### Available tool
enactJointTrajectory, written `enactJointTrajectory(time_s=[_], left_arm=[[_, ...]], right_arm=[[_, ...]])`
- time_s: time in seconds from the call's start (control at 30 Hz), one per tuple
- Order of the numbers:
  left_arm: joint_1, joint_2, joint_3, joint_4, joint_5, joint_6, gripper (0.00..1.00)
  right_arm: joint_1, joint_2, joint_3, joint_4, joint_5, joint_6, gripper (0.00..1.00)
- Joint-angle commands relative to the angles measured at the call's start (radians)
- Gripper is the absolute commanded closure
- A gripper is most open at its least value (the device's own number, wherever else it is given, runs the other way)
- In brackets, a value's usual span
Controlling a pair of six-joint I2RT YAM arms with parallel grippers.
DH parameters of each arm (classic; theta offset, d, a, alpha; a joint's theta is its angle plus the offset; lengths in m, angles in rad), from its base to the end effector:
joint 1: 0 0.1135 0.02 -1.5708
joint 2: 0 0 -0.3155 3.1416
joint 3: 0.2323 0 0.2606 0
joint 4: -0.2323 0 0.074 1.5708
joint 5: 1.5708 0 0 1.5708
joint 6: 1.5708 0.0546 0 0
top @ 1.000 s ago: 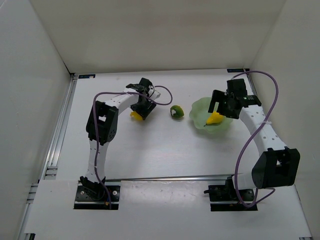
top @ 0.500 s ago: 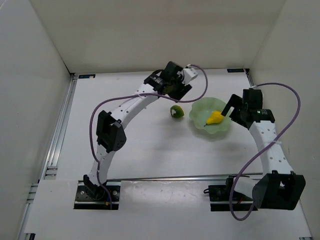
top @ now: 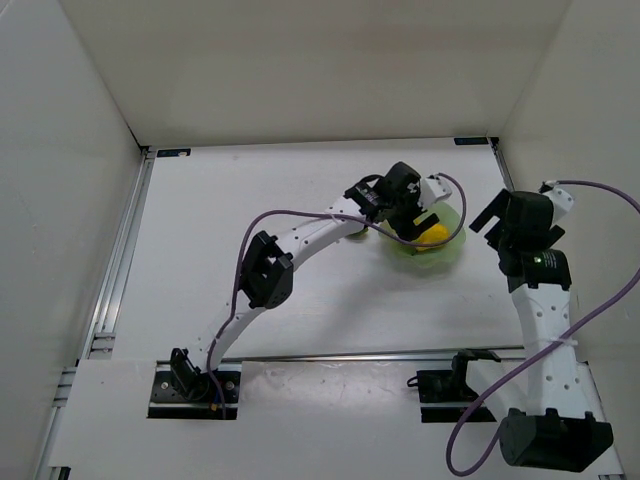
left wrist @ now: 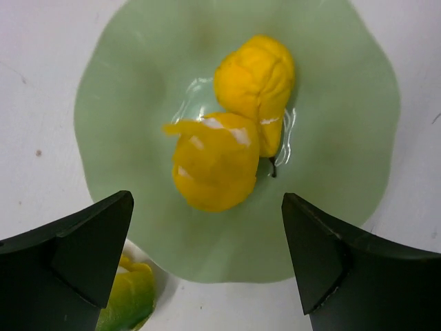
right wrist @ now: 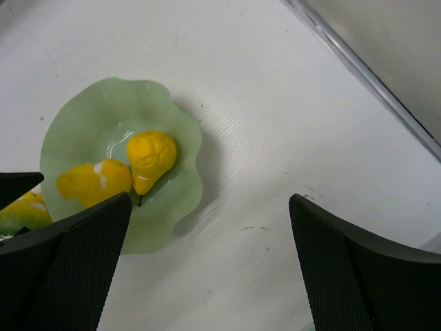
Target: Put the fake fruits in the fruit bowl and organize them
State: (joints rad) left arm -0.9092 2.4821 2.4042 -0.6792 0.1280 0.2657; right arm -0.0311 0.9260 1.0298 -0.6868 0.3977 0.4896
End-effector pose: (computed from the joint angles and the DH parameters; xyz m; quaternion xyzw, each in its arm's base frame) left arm 0.3754 -0.4935 0.2589 0.5290 0.7488 -0.1806 0.3561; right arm 0.1794 -0.0267 0.3832 0.3127 0.8099 -0.0638 0.4921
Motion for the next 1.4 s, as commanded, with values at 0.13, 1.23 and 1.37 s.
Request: enactJointTrajectory(time_s=[0.13, 1.23, 1.37], left_arm=[[0.004, -0.224, 0.09, 0.078, -0.069, -0.025, 0.0], [1.015, -1.209, -1.294, -0.028, -0.292, -0.195, 0.0], [1.026, -1.209, -1.294, -0.037, -0.266, -0.204, 0.0]], right_arm=[[-0.003, -0.075, -0.043, 0.068, -0.014, -0.095, 0.01], [0.545, 1.287, 0.849, -0.017, -0.511, -0.491, 0.01], [0.565, 1.297, 0.849, -0.017, -0.51, -0.471, 0.04]])
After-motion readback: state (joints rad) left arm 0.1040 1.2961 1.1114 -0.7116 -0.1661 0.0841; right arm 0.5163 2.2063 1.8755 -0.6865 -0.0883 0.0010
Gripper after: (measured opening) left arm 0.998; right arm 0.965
